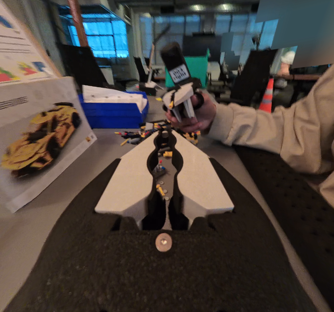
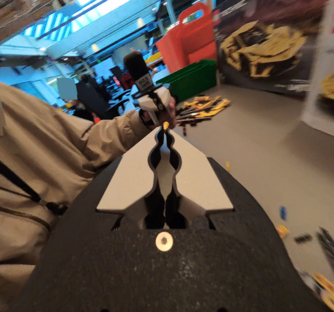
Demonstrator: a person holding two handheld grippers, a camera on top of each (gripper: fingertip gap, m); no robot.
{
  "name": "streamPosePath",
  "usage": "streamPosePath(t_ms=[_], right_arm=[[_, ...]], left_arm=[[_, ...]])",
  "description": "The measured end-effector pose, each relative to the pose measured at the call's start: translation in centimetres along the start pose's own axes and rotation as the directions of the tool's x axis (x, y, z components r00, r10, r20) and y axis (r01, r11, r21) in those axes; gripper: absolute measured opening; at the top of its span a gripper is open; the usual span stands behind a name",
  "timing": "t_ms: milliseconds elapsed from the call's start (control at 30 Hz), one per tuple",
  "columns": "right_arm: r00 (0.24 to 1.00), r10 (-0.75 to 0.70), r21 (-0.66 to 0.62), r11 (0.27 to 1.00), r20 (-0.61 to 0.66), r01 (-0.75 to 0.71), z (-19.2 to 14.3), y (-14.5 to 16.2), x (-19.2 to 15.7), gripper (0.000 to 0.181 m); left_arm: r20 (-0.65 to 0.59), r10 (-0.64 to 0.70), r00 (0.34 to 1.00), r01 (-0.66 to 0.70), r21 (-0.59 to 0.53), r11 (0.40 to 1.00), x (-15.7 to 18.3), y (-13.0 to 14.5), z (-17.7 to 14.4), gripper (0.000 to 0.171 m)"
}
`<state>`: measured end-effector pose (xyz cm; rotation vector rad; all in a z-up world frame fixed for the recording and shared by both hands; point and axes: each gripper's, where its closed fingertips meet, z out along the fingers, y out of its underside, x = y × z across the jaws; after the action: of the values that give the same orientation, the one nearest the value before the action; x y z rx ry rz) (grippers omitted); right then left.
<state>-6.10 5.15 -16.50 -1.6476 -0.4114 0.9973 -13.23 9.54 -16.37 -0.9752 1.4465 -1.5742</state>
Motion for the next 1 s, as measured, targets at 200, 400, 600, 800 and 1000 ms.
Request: streamPosePath(t_ms=[200,400,600,800,1000], right_arm=[[0.953,-0.176,-0.532,0.846,-0.248,0.018,2.7,10.5,5.2,0.003],[0.913,-0.299,-0.673,0.738,-0.277,0.038,3.9,14.2,6.7,0.006],[0.922,-0.223,-0.531,0.847,-0.315,0.023,1.2,10.2,6.3,0.011],[0.9,-0.14,-0.547,0.828,-0.414,-0.123,-1.0,11.0,8.5,0.037],[0.867,-0.25,-0.683,0.719,-0.432,-0.133,1.0,13.1,10.1,0.033]], left_arm=[[0.081,0.029,0.996,0.012,-0.463,0.886,-2.0,10.3,1.0,0.007],[0.122,0.112,0.986,-0.005,-0.656,0.755,-2.1,14.9,1.7,0.007],[0.183,0.07,0.981,0.073,-0.676,0.734,-2.5,15.9,2.0,0.012],[0.228,-0.038,0.973,0.171,-0.597,0.784,-3.0,14.7,2.3,0.027],[0.237,-0.075,0.969,0.193,-0.525,0.829,-3.1,13.3,2.8,0.027]])
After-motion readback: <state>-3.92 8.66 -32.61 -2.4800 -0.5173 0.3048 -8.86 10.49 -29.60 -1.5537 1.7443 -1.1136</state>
